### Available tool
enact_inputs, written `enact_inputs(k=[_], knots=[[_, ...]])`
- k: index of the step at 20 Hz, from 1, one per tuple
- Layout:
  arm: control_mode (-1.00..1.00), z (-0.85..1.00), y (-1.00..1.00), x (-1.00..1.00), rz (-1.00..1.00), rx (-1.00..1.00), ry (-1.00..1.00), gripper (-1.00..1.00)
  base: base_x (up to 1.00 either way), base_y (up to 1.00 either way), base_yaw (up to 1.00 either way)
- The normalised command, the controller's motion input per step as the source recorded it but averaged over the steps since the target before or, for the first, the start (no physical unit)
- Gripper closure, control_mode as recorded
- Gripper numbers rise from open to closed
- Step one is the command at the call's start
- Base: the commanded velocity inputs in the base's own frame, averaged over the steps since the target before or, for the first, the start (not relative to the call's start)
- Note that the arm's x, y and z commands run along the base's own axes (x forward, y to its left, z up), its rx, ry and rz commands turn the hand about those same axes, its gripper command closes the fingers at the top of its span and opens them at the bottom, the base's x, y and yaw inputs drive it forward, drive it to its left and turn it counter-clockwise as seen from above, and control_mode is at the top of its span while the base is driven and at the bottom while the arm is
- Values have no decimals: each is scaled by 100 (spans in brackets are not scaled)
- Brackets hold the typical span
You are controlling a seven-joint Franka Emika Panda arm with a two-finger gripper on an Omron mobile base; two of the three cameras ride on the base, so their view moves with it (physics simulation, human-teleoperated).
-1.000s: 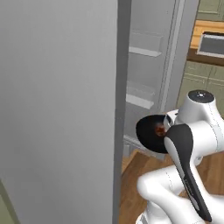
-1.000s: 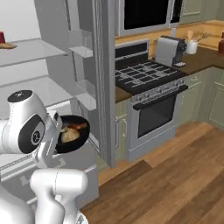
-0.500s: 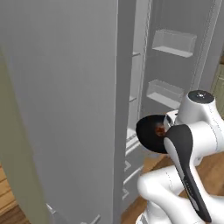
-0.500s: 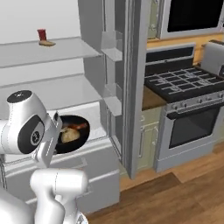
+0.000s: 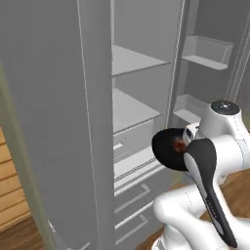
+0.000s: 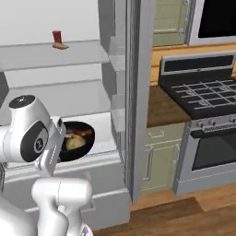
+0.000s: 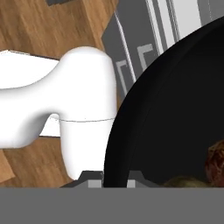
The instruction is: Pick the chicken drumstick and onion from their plates and place them in the bowl. Then put the bowl in the fridge.
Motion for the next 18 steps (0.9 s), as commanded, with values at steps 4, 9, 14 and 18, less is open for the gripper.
enact_inputs(k=[4,9,14,18], knots=[[100,0,0,0,0,0,0,100,0,4,51],[100,0,0,0,0,0,0,100,21,-15,42],[100,0,0,0,0,0,0,100,18,-9,36],[100,0,0,0,0,0,0,100,39,-27,17]])
